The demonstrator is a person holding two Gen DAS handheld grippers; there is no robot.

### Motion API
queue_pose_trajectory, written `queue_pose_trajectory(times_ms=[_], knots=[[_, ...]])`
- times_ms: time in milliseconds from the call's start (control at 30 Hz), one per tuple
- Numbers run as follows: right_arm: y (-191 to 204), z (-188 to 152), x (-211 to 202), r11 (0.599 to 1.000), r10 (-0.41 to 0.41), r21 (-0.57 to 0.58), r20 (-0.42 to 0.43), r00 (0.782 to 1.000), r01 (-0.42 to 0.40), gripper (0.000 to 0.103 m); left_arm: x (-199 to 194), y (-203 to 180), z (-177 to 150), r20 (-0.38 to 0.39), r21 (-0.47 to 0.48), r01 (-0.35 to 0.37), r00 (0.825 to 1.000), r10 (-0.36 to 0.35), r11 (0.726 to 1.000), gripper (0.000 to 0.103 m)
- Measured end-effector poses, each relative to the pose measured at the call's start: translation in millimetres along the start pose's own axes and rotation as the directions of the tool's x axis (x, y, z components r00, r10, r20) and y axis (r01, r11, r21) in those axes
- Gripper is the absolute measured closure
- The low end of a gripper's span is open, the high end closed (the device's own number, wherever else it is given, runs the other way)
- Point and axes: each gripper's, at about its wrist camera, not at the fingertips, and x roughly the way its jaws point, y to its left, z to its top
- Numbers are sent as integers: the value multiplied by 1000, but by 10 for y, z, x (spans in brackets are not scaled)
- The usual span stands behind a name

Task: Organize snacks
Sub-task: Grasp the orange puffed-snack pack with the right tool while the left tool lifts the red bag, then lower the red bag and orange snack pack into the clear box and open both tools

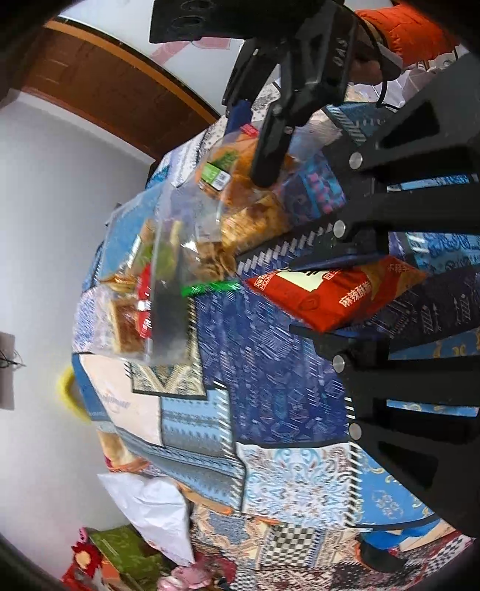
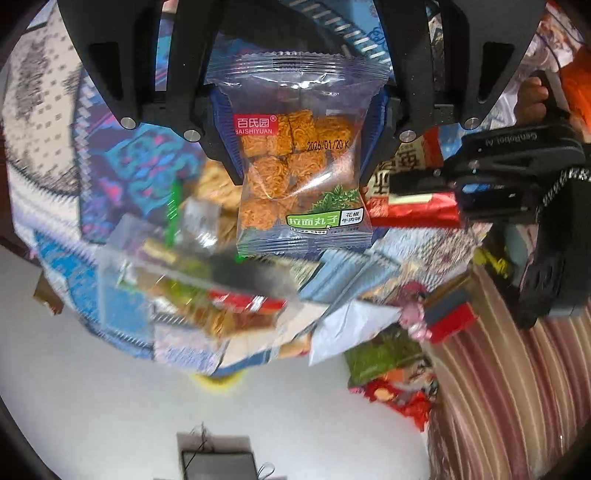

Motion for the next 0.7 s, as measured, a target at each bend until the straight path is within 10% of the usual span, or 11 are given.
queue_pose_trajectory(times_ms=[700], knots=[[-905, 694, 60, 983, -149, 123, 118, 982, 135, 49, 44, -145, 1410, 204, 16, 18, 979, -21, 1000, 77]])
